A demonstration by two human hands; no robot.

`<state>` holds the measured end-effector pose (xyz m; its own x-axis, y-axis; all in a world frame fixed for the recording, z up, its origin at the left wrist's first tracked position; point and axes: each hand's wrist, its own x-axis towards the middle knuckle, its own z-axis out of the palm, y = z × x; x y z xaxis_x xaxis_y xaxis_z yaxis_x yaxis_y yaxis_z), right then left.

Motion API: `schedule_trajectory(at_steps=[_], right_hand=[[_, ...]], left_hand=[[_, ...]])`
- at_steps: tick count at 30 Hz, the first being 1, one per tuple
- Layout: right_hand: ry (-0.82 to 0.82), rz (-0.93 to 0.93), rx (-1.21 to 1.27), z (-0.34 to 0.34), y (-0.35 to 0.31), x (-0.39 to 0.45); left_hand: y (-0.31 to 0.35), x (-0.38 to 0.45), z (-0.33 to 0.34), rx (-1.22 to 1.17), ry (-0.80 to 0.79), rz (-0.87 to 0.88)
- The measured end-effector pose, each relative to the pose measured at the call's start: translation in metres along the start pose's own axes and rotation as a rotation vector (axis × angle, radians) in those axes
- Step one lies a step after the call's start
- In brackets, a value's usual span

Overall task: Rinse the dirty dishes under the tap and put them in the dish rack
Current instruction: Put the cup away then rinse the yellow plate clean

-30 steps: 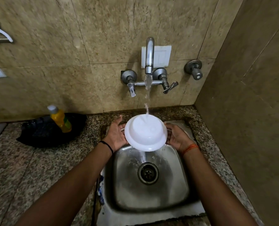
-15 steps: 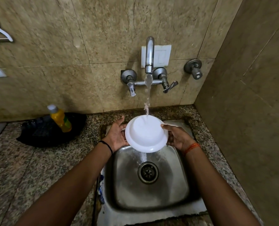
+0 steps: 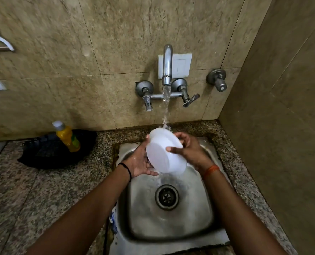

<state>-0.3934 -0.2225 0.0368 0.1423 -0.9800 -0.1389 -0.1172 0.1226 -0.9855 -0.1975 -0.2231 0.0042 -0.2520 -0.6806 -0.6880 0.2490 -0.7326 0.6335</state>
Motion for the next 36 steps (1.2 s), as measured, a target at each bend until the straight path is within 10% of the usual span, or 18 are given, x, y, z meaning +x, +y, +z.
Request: schedule_trajectory(at_steps=[9, 16, 24, 30, 36], right_hand=[[-0.138, -0.379, -0.858, 0.023, 0.001, -0.025], [-0.233, 0.219, 0.171, 0.017, -0.014, -0.006], [-0.08, 0.276, 0.618, 0.033, -0.014, 0.022], [0.092, 0.07, -0.077, 0.034, -0.009, 0.027], [-0.13, -0.186, -1.003, 0.031, -0.009, 0.01]], left_hand=[[0.005, 0.0, 0.013, -0.296, -0.1, 0.075], [-0.004, 0.004, 0.016, -0.268, -0.073, 0.188], [-0.007, 0.005, 0.001, -0.269, -0.021, 0.245], [-0.011, 0.001, -0.018, -0.284, -0.025, 0.325], [-0.016, 0.002, -0.006, -0.337, -0.072, 0.33]])
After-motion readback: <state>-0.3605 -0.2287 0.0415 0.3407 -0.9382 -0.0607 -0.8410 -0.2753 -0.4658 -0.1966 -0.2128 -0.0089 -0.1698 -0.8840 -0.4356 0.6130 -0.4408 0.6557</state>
